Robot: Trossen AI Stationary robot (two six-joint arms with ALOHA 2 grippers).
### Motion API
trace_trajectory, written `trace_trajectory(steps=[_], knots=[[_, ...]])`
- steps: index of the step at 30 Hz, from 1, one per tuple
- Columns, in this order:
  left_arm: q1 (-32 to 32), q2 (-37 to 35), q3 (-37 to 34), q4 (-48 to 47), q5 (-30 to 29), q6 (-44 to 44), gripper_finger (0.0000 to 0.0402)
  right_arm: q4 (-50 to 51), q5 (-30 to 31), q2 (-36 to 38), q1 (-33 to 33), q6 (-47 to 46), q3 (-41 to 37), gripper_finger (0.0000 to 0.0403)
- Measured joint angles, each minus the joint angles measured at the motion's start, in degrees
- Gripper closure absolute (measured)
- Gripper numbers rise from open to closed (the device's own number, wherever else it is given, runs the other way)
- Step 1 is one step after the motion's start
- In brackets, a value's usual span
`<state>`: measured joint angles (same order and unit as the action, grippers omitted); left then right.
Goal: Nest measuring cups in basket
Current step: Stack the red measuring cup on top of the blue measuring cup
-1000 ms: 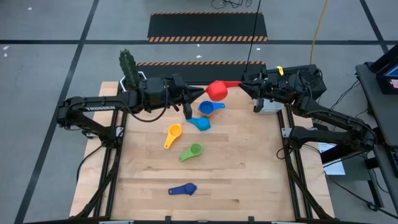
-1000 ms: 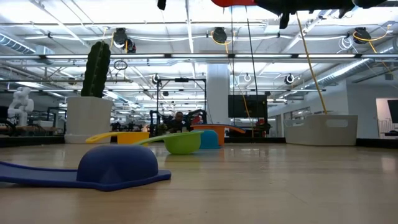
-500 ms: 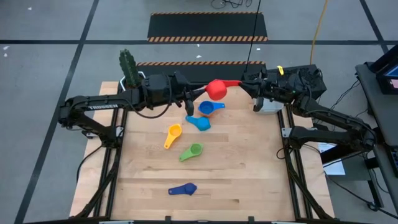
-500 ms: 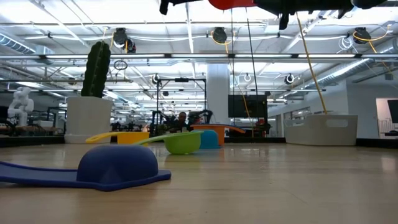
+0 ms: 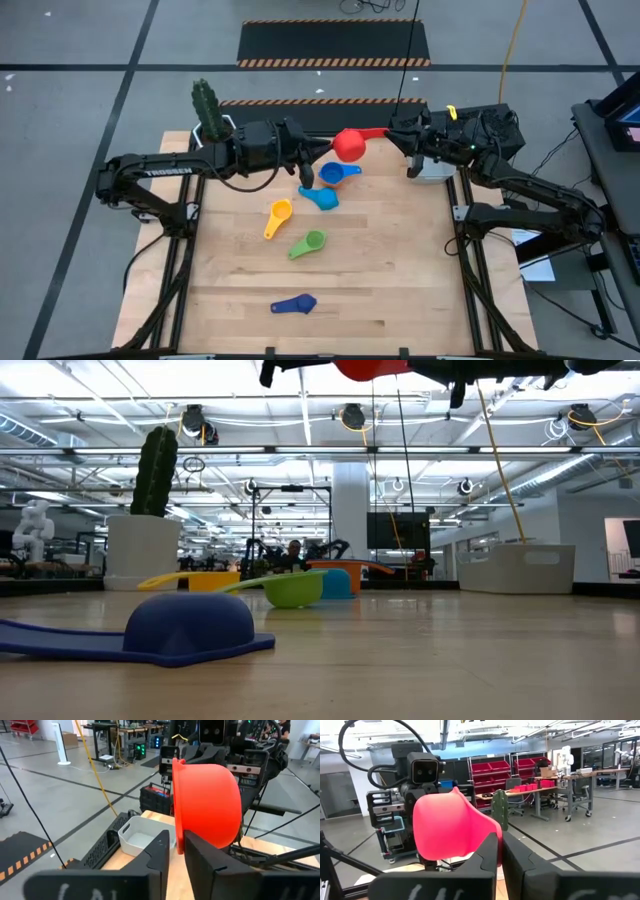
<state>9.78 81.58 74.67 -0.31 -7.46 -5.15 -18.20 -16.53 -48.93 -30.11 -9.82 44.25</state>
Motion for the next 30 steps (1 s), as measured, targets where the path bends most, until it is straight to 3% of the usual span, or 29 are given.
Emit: trace_trajectory(steps=[5,13,17,30], knots=[[0.00,0.00,0.00,-0.07,-0.53,-0.59,0.0351,0.02,-0.02,0.00,0.02,0.00,0.00,0.0403],[0.28,0.00,0.00,-0.96,-1.60,-2.49,0.0266,0.07,0.04,0.00,0.02,0.00,0.00,0.0403],[0.28,0.00,0.00,-1.30,-1.60,-2.23,0.0243,0.09,0.09,0.00,0.03,0.00,0.00,0.0403],[-0.17,-0.81,-0.04,-0.91,-0.05,-2.88,0.0268,0.07,0.04,-0.04,0.07,-0.04,0.00,0.0403]])
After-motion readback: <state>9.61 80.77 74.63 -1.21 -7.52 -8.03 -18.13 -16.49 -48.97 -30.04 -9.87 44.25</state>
